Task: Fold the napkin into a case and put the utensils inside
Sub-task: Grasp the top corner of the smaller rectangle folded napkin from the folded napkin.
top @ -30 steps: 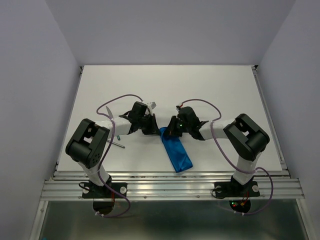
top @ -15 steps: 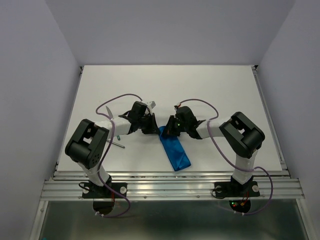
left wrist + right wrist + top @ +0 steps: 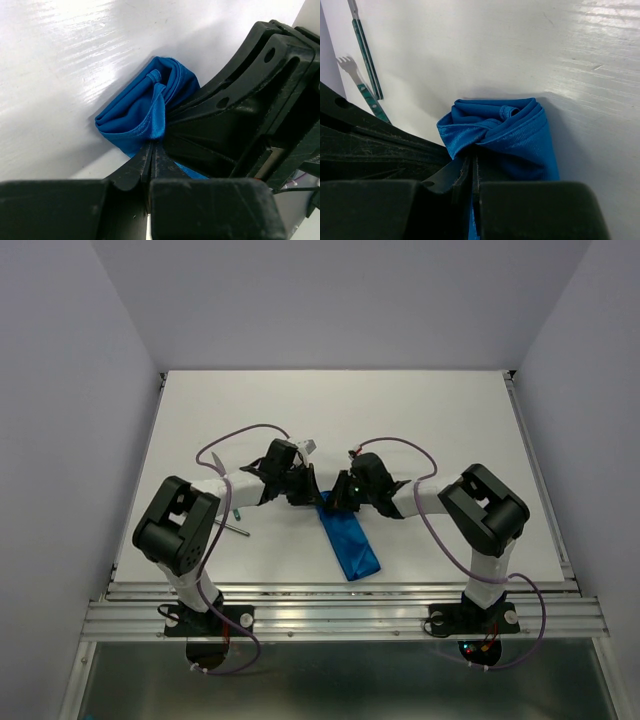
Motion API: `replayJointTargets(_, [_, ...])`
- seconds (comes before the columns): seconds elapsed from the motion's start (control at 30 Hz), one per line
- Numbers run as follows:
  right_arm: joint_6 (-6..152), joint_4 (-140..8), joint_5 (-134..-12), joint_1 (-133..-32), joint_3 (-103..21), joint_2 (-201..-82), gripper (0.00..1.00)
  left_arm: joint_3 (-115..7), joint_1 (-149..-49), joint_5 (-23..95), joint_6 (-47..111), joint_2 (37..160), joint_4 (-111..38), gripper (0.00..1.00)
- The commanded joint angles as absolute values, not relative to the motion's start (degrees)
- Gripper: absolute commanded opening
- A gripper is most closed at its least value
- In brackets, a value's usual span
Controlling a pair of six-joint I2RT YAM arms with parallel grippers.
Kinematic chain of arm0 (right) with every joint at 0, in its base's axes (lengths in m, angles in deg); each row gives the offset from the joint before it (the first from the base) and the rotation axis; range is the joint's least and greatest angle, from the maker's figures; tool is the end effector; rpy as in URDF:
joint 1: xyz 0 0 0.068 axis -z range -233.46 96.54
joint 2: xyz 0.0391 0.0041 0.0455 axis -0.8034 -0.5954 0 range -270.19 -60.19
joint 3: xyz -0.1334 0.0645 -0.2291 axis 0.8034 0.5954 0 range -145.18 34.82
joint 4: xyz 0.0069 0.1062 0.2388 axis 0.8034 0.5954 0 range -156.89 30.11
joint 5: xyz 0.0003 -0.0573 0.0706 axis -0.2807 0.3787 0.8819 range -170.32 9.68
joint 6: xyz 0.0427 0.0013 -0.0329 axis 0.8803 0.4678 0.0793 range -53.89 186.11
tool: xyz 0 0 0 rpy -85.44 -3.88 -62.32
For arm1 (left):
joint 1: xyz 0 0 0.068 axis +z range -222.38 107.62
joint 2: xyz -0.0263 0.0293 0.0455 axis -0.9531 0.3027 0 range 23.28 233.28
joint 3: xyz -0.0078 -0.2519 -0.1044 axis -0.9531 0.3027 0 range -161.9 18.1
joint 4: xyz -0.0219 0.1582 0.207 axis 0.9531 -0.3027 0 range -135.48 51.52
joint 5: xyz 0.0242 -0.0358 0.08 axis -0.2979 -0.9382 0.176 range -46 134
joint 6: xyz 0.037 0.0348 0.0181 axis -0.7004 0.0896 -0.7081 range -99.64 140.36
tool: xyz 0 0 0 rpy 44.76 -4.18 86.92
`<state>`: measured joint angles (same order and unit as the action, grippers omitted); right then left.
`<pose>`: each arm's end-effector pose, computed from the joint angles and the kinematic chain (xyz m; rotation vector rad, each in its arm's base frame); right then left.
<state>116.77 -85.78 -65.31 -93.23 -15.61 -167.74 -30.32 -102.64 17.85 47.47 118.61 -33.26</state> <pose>0.2771 0.2426 0.1250 0.0771 2.4687 1.0778 0.2812 -0.1823 0.1679 0.3185 2.4113 -1.0135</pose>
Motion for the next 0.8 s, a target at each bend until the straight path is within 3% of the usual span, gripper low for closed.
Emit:
replayJointTargets(0.0, [114.7,-83.3,-68.0,-93.7,-16.5,-168.4,0.06,-33.2,-102.9,16.6,45.8,121.7,-33.5,0.05])
replayJointTargets(0.27, [114.1,-81.1,-69.9,-93.7,-17.3,-164.6,0.07,-31.9,-102.9,16.1,45.3,123.8,-35.1,0.03])
replayJointTargets(0.53, [112.0,-77.4,-75.1,-93.7,-16.1,-152.6,0.09,-31.2,-102.9,15.7,45.3,121.1,-35.5,0.02])
replayJointTargets(0.77, [112.1,-76.6,-75.1,-93.7,-13.6,-154.2,0.09,-32.0,-102.9,15.3,45.1,119.8,-35.8,0.03])
